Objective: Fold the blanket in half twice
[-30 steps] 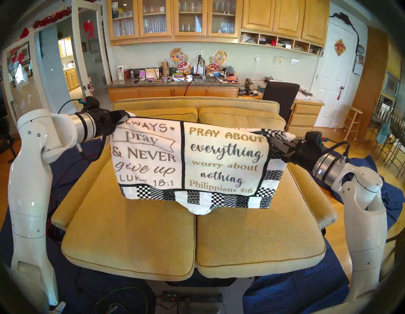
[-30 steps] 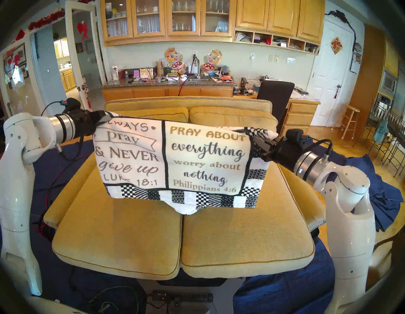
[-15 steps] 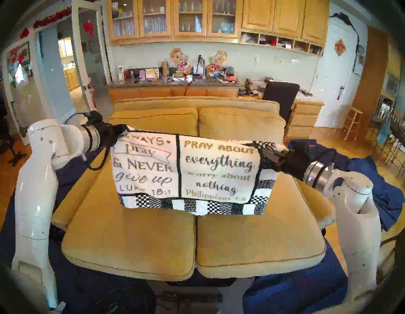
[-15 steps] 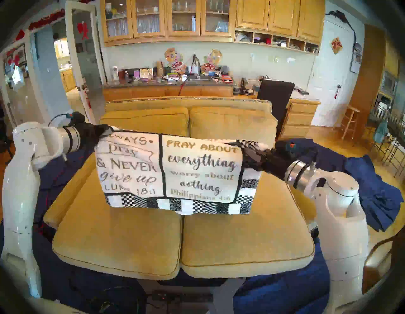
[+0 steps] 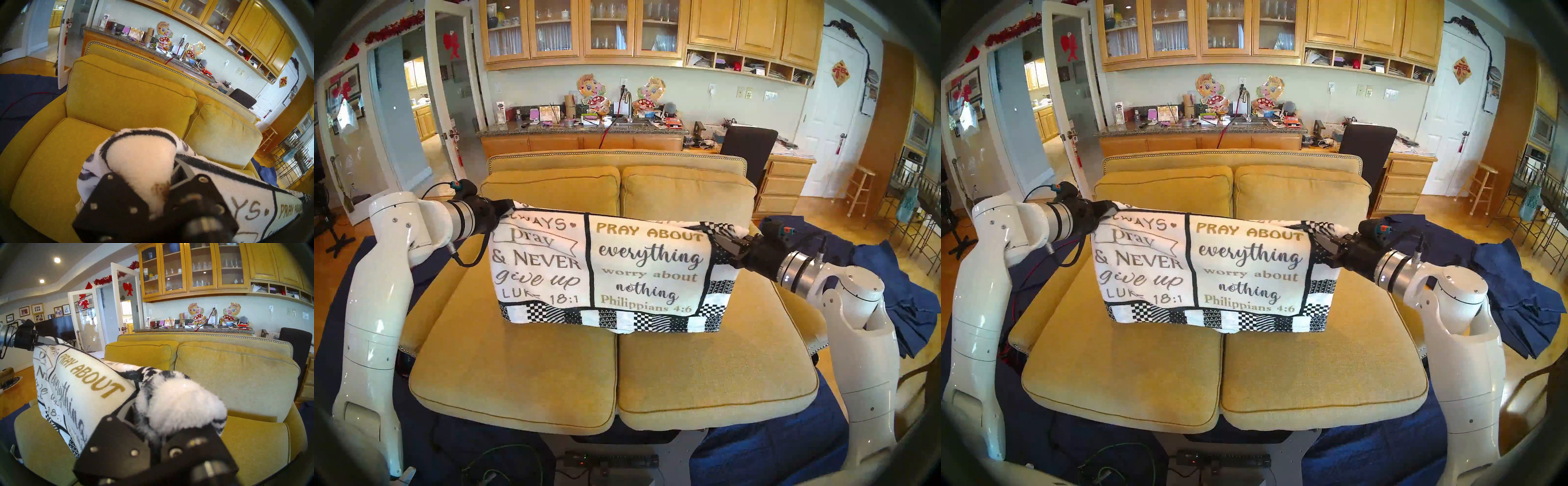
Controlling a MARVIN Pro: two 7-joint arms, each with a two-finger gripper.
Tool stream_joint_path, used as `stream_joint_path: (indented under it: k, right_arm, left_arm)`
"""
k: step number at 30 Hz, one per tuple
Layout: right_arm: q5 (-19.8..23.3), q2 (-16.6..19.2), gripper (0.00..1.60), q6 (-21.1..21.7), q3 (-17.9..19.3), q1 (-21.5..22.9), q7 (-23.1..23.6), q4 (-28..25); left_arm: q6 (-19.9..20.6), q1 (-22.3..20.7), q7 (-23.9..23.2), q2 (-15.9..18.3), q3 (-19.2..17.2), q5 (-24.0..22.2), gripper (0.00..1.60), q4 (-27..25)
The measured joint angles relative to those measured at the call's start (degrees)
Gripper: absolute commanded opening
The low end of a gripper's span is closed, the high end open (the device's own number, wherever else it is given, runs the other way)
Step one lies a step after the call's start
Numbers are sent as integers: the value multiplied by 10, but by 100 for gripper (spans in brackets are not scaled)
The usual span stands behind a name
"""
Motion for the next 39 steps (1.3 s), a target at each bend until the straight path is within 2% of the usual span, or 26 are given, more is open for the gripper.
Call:
stream_joint_path:
  k: [8,19,27,39]
  right_arm:
    - [-18,-13,0,-24,-17,2,-10,22]
    - [-61,-33,0,-68,-57,36,-36,88]
    - [-85,-40,0,-91,-67,71,-56,127]
    - [-107,-39,0,-109,-67,113,-75,154]
  left_arm:
    - [-40,15,-29,-3,11,53,0,-8]
    - [-102,17,-46,-26,51,117,0,23]
    - [-140,2,-48,-53,74,134,0,40]
    - [-168,-29,-47,-82,94,146,0,43]
